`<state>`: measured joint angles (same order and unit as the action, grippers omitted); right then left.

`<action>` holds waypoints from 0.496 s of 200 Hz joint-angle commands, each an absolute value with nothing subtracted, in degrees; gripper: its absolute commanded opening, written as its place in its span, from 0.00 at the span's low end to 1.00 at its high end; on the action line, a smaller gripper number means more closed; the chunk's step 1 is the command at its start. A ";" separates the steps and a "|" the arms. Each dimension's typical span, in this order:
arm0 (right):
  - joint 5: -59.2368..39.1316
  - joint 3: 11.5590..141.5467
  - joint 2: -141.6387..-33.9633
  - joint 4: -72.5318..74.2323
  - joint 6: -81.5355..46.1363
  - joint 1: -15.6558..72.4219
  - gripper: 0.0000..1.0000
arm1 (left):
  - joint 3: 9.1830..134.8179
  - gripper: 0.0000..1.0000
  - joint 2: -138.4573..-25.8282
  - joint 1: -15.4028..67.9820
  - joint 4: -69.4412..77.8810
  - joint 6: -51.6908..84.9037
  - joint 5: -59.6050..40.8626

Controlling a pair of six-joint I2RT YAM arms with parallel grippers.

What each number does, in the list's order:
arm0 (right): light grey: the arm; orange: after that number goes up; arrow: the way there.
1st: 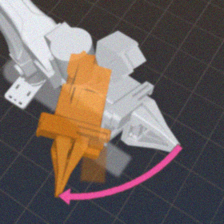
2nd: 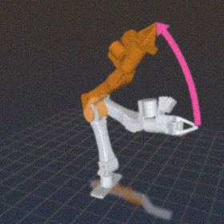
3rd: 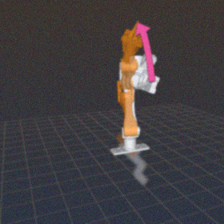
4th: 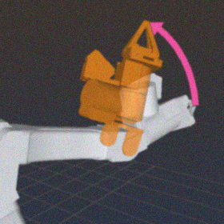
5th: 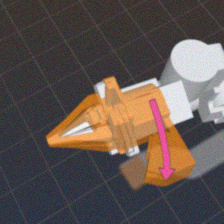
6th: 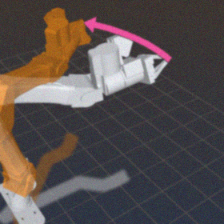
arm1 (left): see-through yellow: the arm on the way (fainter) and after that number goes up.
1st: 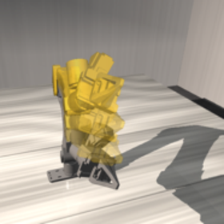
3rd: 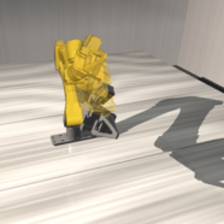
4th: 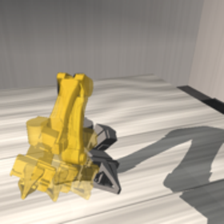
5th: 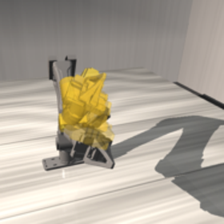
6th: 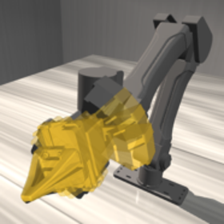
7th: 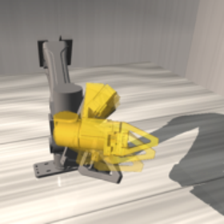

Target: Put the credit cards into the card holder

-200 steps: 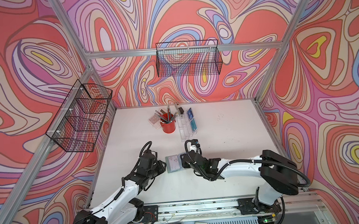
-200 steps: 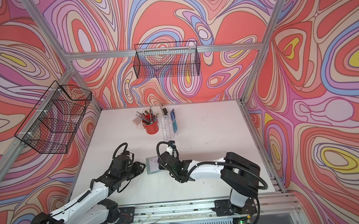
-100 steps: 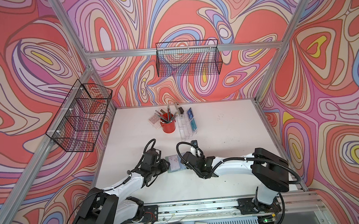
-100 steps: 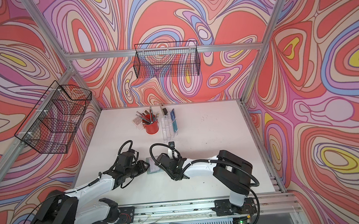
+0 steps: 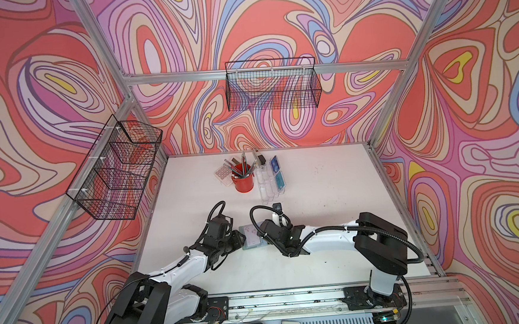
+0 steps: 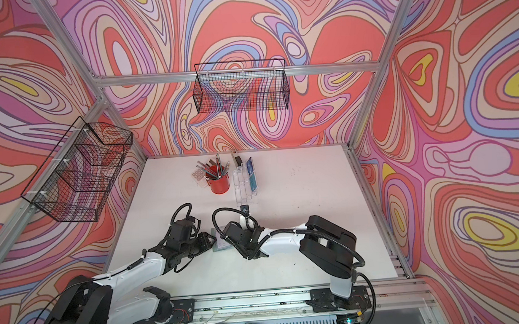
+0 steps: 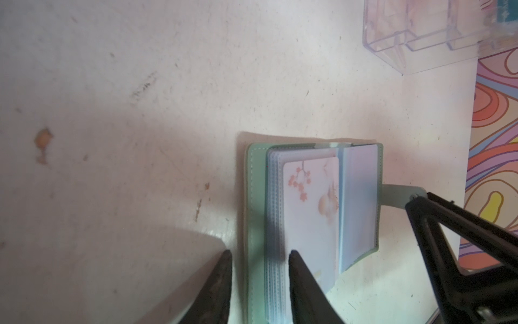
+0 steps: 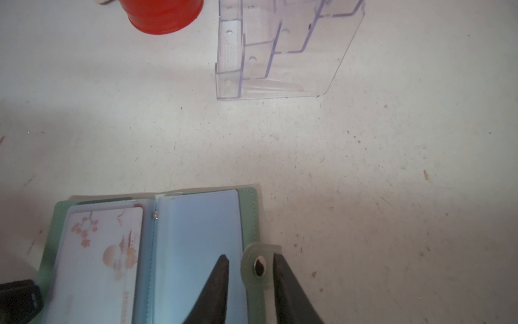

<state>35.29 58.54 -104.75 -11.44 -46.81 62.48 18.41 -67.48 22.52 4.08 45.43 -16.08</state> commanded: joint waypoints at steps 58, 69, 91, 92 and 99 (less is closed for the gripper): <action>37.17 59.27 -103.82 -13.73 -48.65 62.67 0.00 | 17.72 0.37 -66.52 22.62 1.67 45.39 -16.17; 37.24 58.93 -103.58 -13.62 -48.83 62.71 0.00 | 17.66 0.37 -66.52 22.60 1.57 45.35 -15.83; 36.86 58.39 -103.30 -13.07 -49.05 62.72 0.00 | 17.93 0.37 -66.79 22.59 0.72 45.69 -14.69; 36.80 58.33 -103.24 -12.99 -49.05 62.65 0.00 | 17.88 0.37 -66.79 22.59 0.71 45.70 -14.68; 36.42 57.96 -102.98 -12.42 -49.05 62.66 0.00 | 17.91 0.38 -66.95 22.63 0.86 46.00 -14.50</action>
<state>35.77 59.55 -104.99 -12.60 -47.70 62.48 18.35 -67.09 22.52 3.49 45.47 -16.01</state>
